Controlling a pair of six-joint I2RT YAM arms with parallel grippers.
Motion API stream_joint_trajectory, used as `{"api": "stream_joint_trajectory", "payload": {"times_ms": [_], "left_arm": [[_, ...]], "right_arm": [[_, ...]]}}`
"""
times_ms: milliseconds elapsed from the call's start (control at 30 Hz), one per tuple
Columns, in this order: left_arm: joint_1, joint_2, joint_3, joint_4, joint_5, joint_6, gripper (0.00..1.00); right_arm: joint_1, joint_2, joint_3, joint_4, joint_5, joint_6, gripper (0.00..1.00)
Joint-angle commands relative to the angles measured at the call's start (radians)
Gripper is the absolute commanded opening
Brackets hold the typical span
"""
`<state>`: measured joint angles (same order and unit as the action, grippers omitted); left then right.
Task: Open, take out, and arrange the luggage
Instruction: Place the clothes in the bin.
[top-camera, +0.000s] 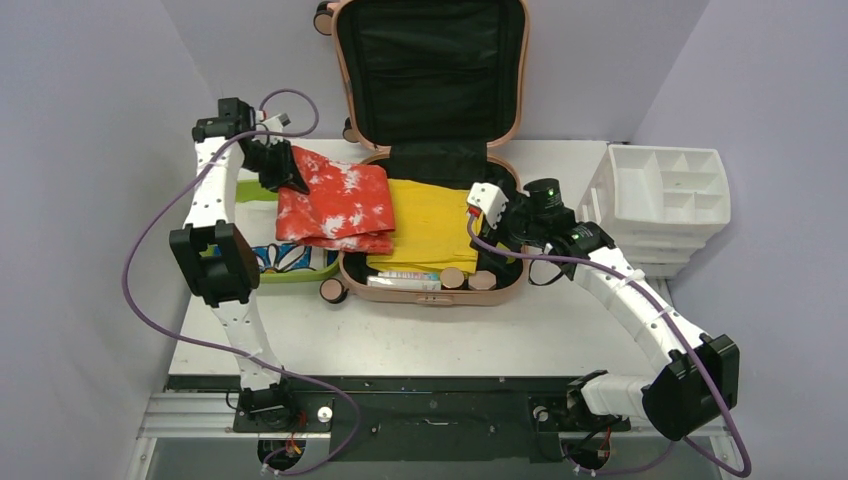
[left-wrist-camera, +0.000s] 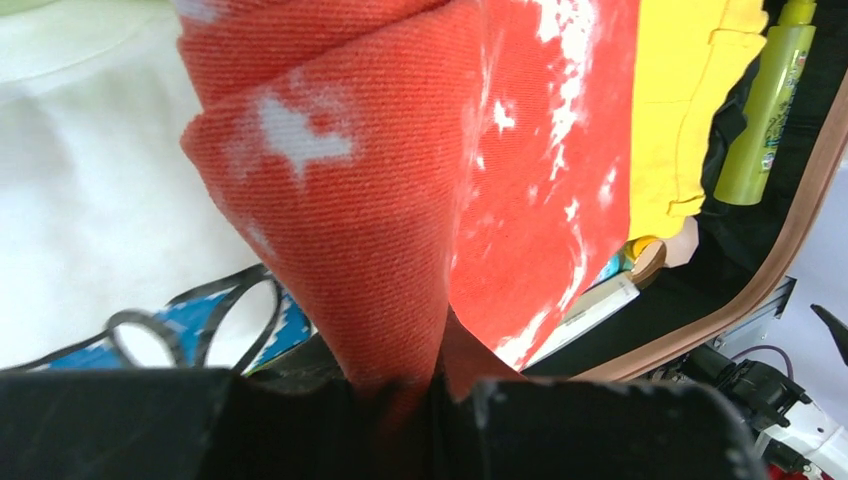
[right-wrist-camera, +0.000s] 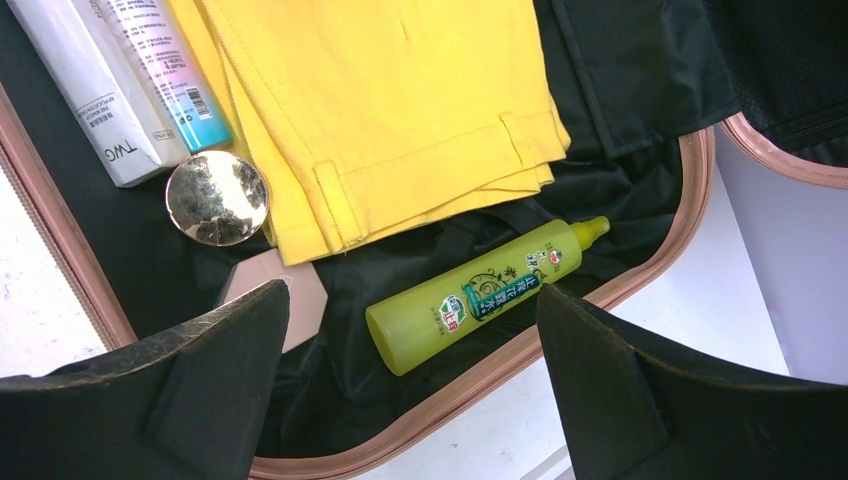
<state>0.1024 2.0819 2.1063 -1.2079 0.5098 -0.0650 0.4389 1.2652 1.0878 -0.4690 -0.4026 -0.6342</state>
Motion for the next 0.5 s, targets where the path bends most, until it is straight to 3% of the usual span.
{"api": "stream_joint_trajectory", "payload": {"times_ms": [0,233,467], "left_arm": [[0.127,0.046,0.112,-0.147,-0.067,0.191,0.0],[0.19,0.135,0.184,-0.24,-0.074,0.313,0.0],[0.222,0.149,0.143,-0.112,-0.284,0.36,0.0]], "right_arm": [[-0.006,-0.034,-0.013,0.046,-0.03,0.002,0.89],[-0.007,-0.04,-0.015,0.047,-0.031,0.005,0.89],[-0.009,-0.046,-0.018,0.048,-0.034,0.008,0.89]]}}
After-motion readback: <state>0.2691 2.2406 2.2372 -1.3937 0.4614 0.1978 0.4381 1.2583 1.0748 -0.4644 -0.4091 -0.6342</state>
